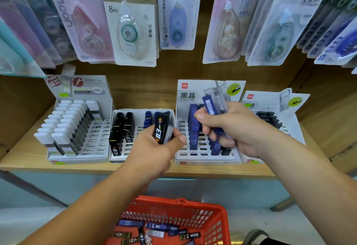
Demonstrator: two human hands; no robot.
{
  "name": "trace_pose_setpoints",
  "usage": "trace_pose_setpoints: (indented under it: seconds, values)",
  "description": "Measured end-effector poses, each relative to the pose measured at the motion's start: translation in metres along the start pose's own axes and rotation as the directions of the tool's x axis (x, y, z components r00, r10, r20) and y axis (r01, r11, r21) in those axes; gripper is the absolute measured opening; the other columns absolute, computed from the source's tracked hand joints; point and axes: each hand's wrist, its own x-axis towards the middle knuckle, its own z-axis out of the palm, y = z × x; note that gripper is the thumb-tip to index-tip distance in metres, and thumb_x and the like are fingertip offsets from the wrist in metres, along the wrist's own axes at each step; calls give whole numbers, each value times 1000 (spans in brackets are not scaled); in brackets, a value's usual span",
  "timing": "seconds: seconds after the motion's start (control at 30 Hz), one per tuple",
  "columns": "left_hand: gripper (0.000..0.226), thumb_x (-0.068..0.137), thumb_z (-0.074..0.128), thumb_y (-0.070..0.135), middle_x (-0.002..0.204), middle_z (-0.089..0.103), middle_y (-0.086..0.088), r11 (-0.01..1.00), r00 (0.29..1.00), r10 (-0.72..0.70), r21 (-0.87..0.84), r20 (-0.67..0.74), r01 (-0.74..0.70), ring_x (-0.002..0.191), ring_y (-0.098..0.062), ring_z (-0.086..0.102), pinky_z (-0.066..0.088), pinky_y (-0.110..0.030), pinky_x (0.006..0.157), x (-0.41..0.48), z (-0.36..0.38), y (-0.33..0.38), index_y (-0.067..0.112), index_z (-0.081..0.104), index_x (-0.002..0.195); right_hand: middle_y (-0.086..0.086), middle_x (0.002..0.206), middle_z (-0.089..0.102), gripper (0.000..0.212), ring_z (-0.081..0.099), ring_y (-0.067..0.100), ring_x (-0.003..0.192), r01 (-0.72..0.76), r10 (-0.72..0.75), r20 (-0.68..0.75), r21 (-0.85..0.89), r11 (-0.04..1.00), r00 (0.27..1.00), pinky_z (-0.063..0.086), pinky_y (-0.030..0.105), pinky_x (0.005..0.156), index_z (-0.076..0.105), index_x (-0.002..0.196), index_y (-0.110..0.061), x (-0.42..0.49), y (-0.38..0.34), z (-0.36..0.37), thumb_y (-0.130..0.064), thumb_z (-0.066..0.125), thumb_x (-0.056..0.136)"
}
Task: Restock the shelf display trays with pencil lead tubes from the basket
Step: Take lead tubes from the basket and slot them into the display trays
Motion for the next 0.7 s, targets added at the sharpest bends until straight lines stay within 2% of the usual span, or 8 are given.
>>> trace_pose_setpoints:
  seconds: [0.1,0.17,0.23,0.33,0.4,0.5,0.6,0.7]
  values:
    - [11,94,75,25,54,49,-3,986,986,165,-5,-34,-165,44,-18,40,33,-23,40,5,1,27,16,72,89,9,67,59,9,52,16,54,-102,112,224,-59,993,968,23,19,35,66,99,-11,-11,-4,-1,-17,72,96]
    - [14,92,76,31,56,52,-4,980,981,194,-49,13,-193,48,-18,45,38,-26,41,9,1,45,17,75,93,7,68,56,10,50,15,55,-150,178,344,-106,983,922,22,18,36,62,97,-14,-15,-4,0,-19,71,97]
    - [19,90,78,34,59,56,-2,984,978,179,-21,110,-178,52,-20,47,41,-29,46,12,3,55,16,77,97,6,68,55,12,48,15,55,-183,218,415,-123,975,883,22,18,35,60,94,-15,-16,-4,-1,-20,70,98]
    - [21,88,82,38,67,62,-8,988,967,139,38,212,-150,58,-28,45,39,-42,59,15,6,58,21,77,98,7,67,54,17,47,16,54,-217,253,467,-131,967,847,22,18,35,64,82,-17,-18,-3,-3,-19,70,98]
    - [16,91,80,32,70,63,-12,985,957,151,38,248,-165,59,-29,43,36,-46,61,16,5,57,19,76,100,7,68,53,22,46,15,54,-222,261,503,-137,965,824,22,18,34,66,77,-18,-20,-1,-6,-19,69,98]
    - [8,94,75,22,71,64,-13,980,945,167,56,281,-190,56,-28,43,36,-41,56,19,-3,57,16,73,99,5,70,54,8,46,13,55,-218,257,512,-136,966,819,23,16,35,66,94,-15,-19,0,-8,-21,70,98]
    - [8,95,73,17,72,64,-11,984,941,173,-14,290,-177,51,-20,46,39,-31,49,18,-5,54,9,70,98,4,73,56,24,45,12,55,-222,246,517,-109,969,820,24,16,35,66,117,-8,-18,2,-11,-22,70,98]
    - [4,96,71,13,74,67,-9,989,943,145,-81,299,-127,51,-16,48,39,-29,47,18,-5,50,9,70,97,5,74,57,20,45,12,54,-204,239,518,-124,971,821,23,18,36,67,117,-8,-19,4,-15,-17,67,99]
